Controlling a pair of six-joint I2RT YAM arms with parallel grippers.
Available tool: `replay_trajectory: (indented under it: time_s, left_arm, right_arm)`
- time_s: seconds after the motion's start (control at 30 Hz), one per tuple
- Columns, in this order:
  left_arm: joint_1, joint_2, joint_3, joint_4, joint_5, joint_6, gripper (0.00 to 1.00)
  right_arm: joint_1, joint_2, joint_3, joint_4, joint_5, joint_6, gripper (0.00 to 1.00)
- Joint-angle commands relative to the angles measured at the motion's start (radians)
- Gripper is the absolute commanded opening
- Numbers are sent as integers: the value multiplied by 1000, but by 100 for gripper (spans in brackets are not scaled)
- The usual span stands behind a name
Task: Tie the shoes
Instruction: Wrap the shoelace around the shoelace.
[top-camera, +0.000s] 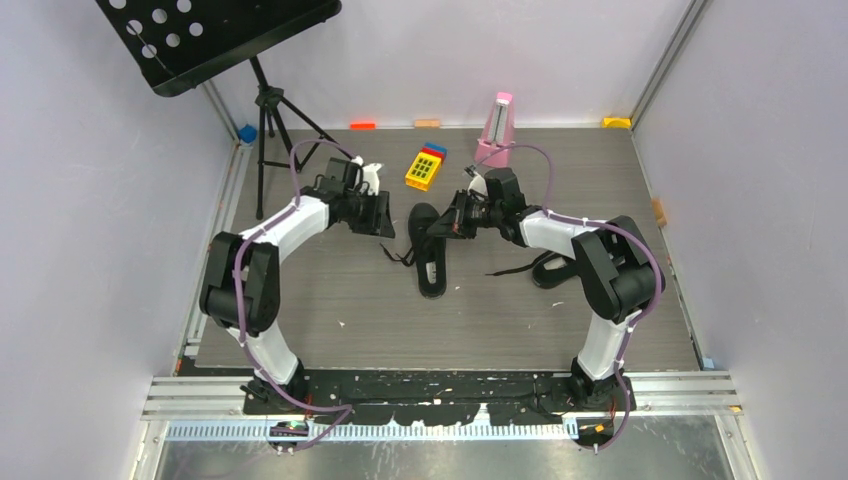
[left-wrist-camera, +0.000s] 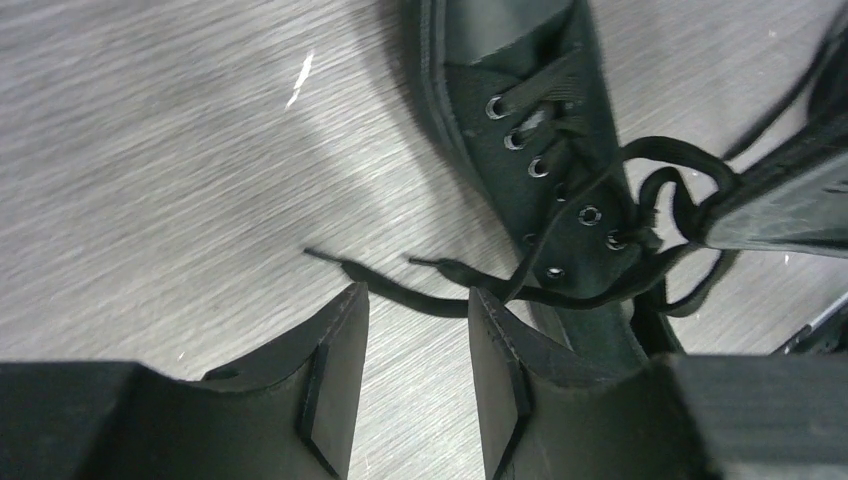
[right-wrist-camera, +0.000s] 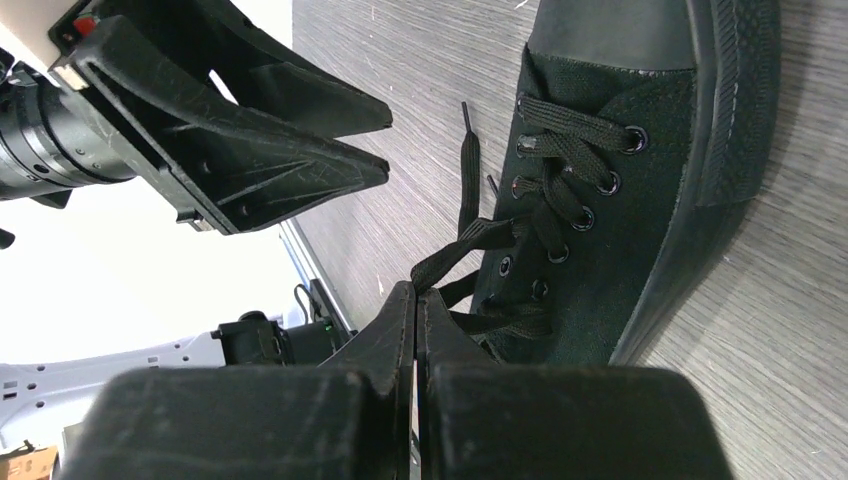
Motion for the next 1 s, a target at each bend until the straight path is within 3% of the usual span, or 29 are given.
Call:
replay_trajectory:
  time_s: [0.0, 0.43, 0.77, 0.97]
  left_arm:
    - [-29, 18, 30, 89, 148, 125, 43]
    - [-77, 135, 132, 32, 250, 152, 40]
    - [-106, 185, 169, -26, 208, 162, 32]
    - [-112, 192, 178, -61, 197, 162, 14]
  right_arm:
    - [1, -7, 31, 6, -9, -23, 0]
    - [1, -17, 24, 19, -19, -17, 0]
    - [1, -14, 27, 22, -21, -12, 0]
    - [1, -6, 35, 14, -12, -12, 0]
